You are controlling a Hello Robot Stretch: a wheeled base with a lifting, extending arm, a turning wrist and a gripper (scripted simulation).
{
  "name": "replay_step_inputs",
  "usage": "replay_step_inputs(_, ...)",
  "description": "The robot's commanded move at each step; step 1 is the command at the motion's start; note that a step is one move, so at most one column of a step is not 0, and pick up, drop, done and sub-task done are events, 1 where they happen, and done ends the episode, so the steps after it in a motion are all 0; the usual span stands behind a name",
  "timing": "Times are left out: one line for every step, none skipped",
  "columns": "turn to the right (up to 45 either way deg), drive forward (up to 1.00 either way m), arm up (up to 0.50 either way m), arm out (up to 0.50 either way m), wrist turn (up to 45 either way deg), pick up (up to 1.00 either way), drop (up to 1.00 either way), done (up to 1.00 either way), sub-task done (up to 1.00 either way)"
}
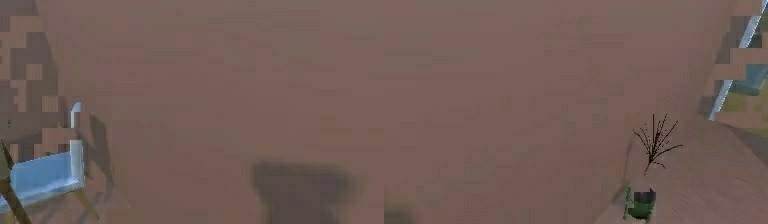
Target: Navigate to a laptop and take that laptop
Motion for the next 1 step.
replay_step_inputs(-45.0,0.00,0.00,0.00,0.0,0.00,0.00,0.00,0.00)
